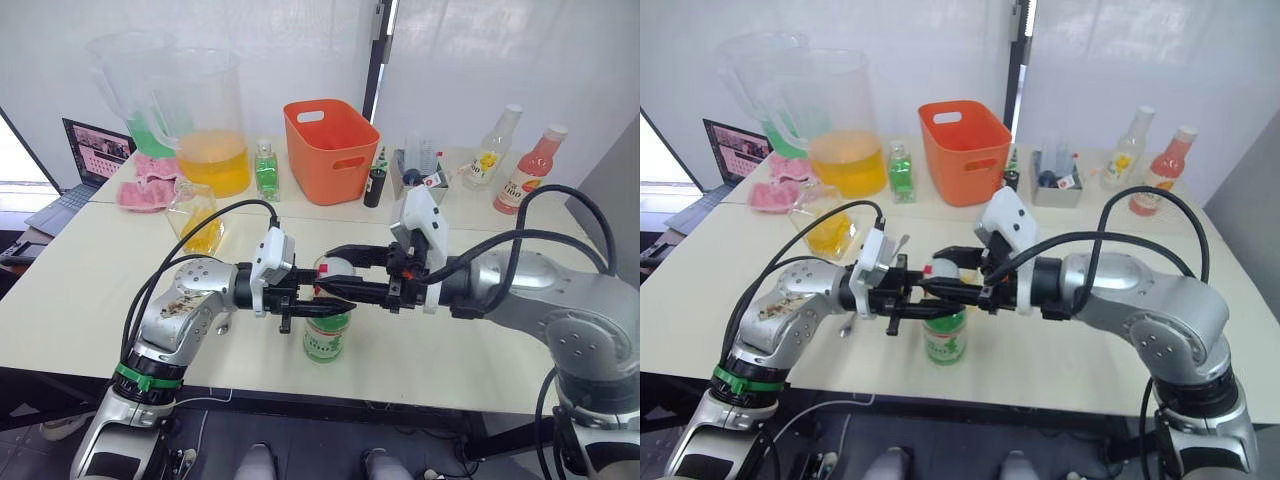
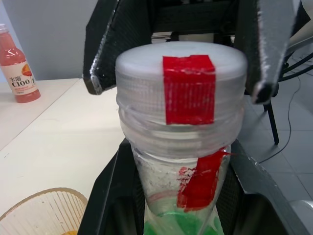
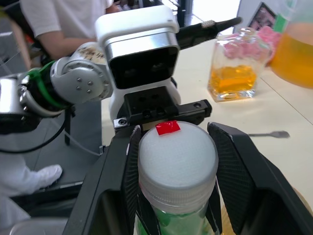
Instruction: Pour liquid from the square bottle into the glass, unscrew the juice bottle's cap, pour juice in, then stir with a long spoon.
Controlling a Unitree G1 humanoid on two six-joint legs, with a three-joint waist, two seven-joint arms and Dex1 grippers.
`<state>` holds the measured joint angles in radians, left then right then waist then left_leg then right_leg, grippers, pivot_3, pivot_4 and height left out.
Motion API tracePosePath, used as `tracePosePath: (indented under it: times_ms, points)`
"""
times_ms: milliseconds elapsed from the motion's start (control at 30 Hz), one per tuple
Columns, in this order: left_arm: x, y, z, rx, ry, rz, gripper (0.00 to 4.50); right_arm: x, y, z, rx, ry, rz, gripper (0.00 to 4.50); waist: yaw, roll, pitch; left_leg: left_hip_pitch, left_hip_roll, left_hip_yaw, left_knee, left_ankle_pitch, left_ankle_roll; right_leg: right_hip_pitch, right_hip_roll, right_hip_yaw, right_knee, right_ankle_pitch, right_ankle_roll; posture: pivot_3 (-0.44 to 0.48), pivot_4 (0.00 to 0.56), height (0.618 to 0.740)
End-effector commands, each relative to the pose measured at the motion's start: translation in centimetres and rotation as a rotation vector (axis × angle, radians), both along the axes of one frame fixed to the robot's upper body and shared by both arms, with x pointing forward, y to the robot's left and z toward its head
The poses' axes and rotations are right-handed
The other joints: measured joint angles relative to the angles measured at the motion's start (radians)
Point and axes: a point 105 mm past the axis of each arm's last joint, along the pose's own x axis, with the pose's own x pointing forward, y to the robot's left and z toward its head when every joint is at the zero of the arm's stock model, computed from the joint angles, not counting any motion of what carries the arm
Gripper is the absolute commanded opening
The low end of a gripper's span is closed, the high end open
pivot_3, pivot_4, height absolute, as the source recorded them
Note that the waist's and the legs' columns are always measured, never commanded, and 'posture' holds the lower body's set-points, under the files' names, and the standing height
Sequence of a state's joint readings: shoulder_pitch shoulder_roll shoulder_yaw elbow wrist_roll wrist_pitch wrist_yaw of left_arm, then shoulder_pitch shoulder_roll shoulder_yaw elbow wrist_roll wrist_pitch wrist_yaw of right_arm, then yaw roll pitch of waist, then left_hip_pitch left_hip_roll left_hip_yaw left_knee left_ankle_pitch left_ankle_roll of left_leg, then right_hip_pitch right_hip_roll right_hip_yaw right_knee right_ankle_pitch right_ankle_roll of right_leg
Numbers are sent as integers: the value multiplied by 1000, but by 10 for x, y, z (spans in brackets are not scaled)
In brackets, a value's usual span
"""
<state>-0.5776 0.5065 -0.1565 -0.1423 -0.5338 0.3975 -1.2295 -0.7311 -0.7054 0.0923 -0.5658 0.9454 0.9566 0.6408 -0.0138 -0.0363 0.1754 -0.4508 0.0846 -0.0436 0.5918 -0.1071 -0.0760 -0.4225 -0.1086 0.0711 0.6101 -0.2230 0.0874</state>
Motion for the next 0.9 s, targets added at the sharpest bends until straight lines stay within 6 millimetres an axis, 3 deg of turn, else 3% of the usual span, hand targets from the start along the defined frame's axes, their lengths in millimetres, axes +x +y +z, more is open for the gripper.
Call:
tracePosePath:
  times_ms: [33,300,433,667,900]
  points:
    - [-1,-2,-12,44,42,-6,1272,-6,4,-4,-76,-56,170,1677,0,0,0,0,0,0,0,0,0,0,0,0,0,0,0,0,150,740]
    - [-4,0,-12,43,38,12,1265,8,-3,-2,-190,-123,424,1597,-1,0,0,1,0,0,0,0,0,1,0,0,0,0,1,0,150,740]
    - [-5,0,-12,43,39,16,1265,10,-4,-2,-207,-134,461,1597,0,0,0,1,0,0,0,0,0,0,0,0,1,0,1,0,150,740]
    - [-6,0,-14,42,42,24,1265,11,-9,36,-106,-150,460,1596,1,0,0,1,0,0,0,0,0,0,0,0,2,0,1,0,150,740]
    - [-5,-1,-15,44,47,15,1265,10,-36,70,-10,-181,287,1596,2,0,0,0,0,0,-1,0,0,-1,0,0,1,0,1,0,150,740]
